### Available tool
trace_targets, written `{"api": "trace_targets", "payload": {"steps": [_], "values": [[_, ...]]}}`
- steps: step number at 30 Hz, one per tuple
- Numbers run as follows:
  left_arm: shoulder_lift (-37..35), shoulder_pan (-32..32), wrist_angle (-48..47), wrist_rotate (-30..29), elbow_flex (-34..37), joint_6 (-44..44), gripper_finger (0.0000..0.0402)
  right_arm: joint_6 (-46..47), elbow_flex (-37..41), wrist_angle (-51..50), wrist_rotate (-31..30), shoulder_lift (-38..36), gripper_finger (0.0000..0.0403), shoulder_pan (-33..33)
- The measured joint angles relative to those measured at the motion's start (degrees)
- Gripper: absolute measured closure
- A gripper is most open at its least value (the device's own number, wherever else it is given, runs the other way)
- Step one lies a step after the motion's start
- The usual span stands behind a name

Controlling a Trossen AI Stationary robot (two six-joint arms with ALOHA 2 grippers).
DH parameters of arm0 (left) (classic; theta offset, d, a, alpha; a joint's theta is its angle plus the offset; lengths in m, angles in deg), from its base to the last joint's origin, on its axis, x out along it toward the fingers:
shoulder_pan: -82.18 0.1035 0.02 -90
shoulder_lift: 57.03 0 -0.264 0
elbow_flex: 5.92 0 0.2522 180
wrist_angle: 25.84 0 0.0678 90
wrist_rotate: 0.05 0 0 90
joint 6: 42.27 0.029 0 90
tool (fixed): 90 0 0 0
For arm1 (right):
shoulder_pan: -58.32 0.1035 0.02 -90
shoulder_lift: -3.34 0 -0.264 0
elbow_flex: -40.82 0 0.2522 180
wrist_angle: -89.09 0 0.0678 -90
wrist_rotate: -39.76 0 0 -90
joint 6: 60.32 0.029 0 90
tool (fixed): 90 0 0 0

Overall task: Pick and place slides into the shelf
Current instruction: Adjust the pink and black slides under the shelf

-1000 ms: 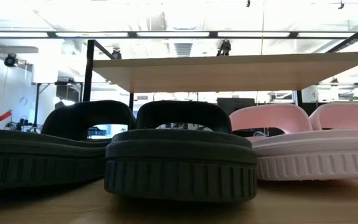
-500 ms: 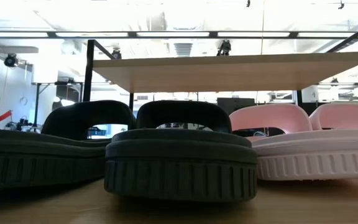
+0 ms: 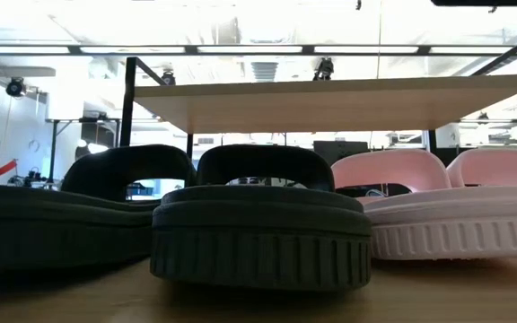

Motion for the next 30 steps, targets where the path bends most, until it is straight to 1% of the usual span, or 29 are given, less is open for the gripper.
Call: {"api": "trace_targets", "payload": {"steps": [7, 12, 18, 21, 25, 30], "values": [[0.00, 2.66, 0.00, -0.01, 0.78, 1.99, 0.0401, -3.25, -0.27, -0.39, -0.86, 0.09, 0.0390, -1.84], [0.00, 3.66, -3.38, 0.16, 0.98, 1.95, 0.0401, -5.78, -0.16, -0.30, -0.98, 0.09, 0.0390, -3.09], [0.00, 3.79, -4.31, 0.33, 0.96, 1.55, 0.0401, -7.43, 0.80, 0.27, 2.25, 0.07, 0.0390, -4.04], [-0.02, 3.79, -4.62, 0.35, 0.74, 1.51, 0.0401, -8.30, 1.75, 0.53, 2.61, 0.07, 0.0390, -4.05], [-0.19, 3.71, -4.89, 0.35, 0.42, 1.51, 0.0401, -9.53, 2.22, 3.39, 2.61, 0.57, 0.0390, -4.05], [-1.07, 2.94, -5.05, 0.34, 0.39, 1.48, 0.0401, -10.19, 2.33, 7.95, 3.08, 3.82, 0.0390, -4.14]]}}
